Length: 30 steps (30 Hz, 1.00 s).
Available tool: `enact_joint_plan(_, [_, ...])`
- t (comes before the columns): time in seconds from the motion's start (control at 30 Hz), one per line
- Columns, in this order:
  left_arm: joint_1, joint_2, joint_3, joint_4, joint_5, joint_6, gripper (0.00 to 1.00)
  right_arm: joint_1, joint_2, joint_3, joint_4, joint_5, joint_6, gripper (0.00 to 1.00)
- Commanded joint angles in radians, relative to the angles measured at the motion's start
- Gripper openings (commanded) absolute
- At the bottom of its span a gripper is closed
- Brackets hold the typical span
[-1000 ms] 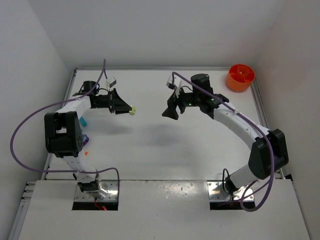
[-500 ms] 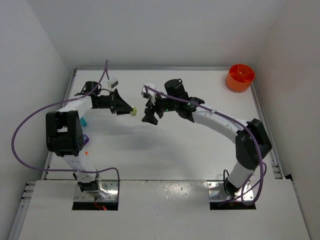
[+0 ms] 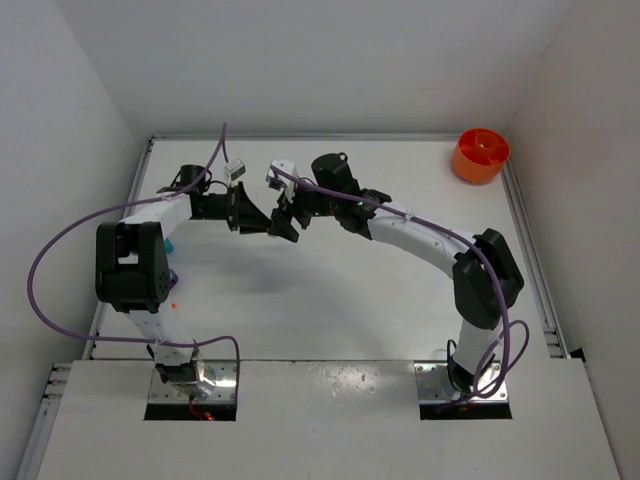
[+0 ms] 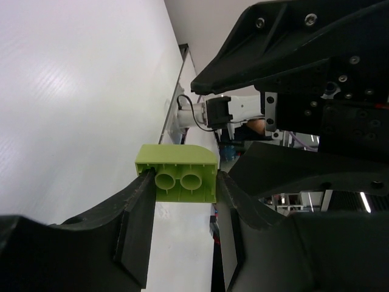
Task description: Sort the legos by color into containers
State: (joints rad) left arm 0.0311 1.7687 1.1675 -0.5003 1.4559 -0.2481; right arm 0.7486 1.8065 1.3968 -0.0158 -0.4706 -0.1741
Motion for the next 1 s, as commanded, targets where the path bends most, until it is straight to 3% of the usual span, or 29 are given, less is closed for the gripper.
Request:
enact_joint_plan(0.0, [-0.017, -0.043, -0.008, 0.02, 0.043, 0.015, 0.26, 0.021, 0.025, 0.061, 0.06, 0.007, 0.025, 0.79])
enact_joint_plan(0.43, [-0.008, -0.043, 0.001, 0.02, 0.052, 0.015, 0.25, 0.032, 0.034, 0.048, 0.033, 0.026, 0.025, 0.68])
enact_joint_plan(0.77, [0.029, -0.025, 0.001, 0.02, 0.08, 0.024, 0.24, 0.032, 0.014, 0.005, 0.042, 0.046, 0.025, 0.44])
enact_joint_plan(0.87, [0.038, -0.025, 0.001, 0.02, 0.08, 0.024, 0.24, 0.032, 0.005, -0.004, 0.042, 0.046, 0.025, 0.32])
enact_joint_plan(0.97, [0.038, -0.037, -0.008, 0.02, 0.08, 0.033, 0.33, 0.032, -0.004, -0.013, 0.042, 0.036, 0.016, 0.24])
